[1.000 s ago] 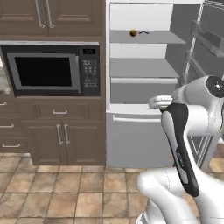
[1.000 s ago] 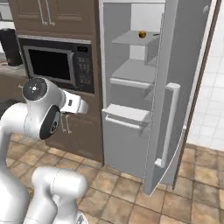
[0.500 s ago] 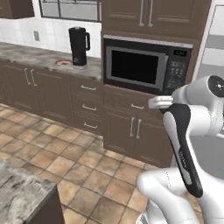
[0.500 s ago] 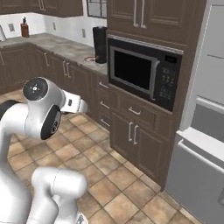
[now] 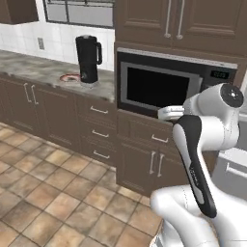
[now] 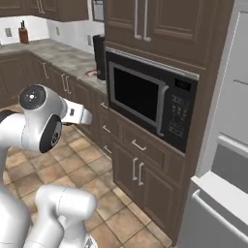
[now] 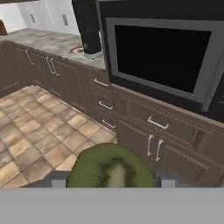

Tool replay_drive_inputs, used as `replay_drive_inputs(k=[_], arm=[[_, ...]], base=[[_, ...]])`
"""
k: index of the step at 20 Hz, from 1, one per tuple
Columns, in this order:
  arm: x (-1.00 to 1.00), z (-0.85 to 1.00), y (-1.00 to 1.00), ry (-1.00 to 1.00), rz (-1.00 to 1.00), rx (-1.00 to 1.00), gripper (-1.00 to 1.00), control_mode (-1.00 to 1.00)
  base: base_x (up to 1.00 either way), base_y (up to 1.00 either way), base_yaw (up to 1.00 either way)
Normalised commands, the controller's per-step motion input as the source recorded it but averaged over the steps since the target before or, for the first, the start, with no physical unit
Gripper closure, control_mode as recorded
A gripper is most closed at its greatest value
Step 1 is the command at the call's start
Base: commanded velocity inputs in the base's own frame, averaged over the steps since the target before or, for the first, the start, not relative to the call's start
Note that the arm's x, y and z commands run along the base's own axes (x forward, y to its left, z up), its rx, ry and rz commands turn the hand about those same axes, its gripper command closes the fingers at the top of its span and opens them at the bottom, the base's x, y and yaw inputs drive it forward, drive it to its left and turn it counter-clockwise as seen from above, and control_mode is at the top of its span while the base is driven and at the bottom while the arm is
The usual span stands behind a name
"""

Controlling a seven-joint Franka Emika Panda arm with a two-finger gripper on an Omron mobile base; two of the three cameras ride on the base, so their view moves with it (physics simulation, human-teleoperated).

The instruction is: Pick the kiwi and mango from the fridge and place them on the plate next to the blender to make a fruit smoothie.

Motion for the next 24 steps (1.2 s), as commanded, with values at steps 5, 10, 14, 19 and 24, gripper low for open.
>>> replay_drive_inputs(k=[5,10,14,19,24], arm=[[0.0,0.0,0.0,0.0,0.0,0.0,1.0,1.0],[0.0,0.0,0.0,0.0,0.0,0.0,1.0,1.0],[0.0,0.0,0.0,0.0,0.0,0.0,1.0,1.0],[0.0,0.0,0.0,0.0,0.0,0.0,1.0,1.0],[0.0,0.0,0.0,0.0,0.0,0.0,1.0,1.0]], base=[[1.0,0.38,0.25],[1.0,0.92,0.16],[1.0,0.69,0.01],[1.0,0.4,-0.05],[1.0,0.48,-0.14]])
